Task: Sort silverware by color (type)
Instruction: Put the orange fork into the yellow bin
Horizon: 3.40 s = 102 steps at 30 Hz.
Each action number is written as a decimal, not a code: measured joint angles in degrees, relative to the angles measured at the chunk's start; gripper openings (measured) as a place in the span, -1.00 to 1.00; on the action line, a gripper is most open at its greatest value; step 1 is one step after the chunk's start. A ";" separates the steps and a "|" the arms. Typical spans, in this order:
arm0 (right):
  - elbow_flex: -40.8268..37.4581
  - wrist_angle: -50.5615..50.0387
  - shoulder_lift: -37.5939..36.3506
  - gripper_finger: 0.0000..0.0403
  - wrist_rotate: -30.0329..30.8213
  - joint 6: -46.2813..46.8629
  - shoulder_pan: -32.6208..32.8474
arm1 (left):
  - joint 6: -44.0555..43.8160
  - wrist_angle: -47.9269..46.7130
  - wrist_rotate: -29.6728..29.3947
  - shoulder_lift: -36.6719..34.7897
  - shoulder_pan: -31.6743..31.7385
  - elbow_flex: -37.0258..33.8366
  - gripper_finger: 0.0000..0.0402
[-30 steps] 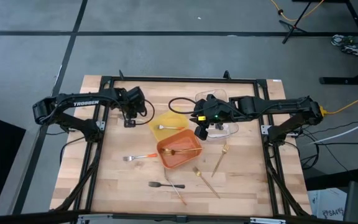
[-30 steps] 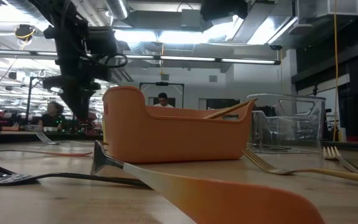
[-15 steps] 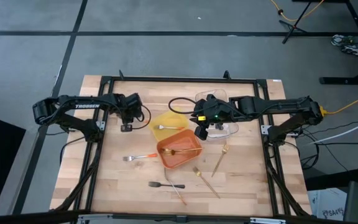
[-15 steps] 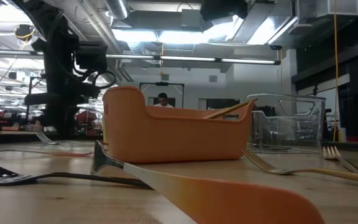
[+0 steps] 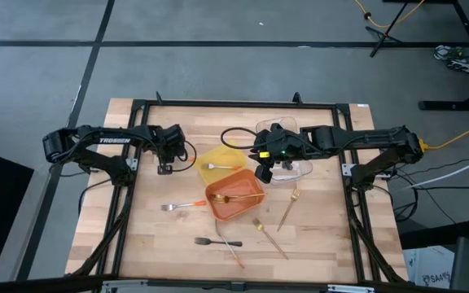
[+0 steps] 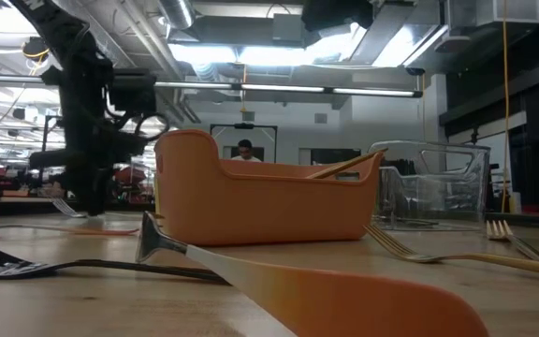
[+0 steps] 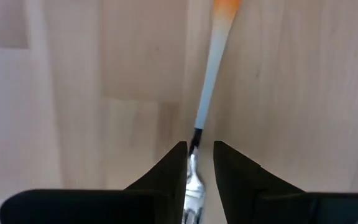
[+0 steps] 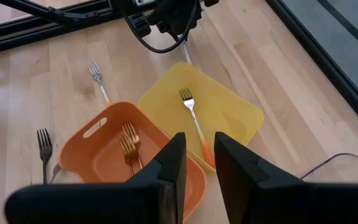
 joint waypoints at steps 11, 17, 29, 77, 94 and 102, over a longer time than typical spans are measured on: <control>-0.01 0.00 0.00 -0.63 -0.01 0.00 -0.01 | -0.05 2.73 0.27 -0.15 -0.04 -1.78 -0.64; -0.01 0.00 0.00 -0.63 -0.02 0.00 -0.02 | -0.08 2.76 0.43 -0.11 0.00 -1.80 -0.65; -0.01 0.00 0.00 -0.63 -0.02 0.00 -0.01 | -1.07 2.44 0.57 -0.07 -0.04 -1.82 -0.96; -0.01 -0.04 0.02 -0.63 -0.04 -0.02 -0.02 | -39.02 25.21 7.75 0.00 -9.44 16.74 -0.97; -0.01 0.06 0.22 -0.63 0.00 -0.02 -0.02 | -47.00 31.43 -6.75 8.38 -22.82 16.76 -0.96; -0.06 0.36 1.87 -0.63 0.01 -0.02 -0.02 | -46.96 32.95 -7.45 16.39 -23.43 16.76 -0.96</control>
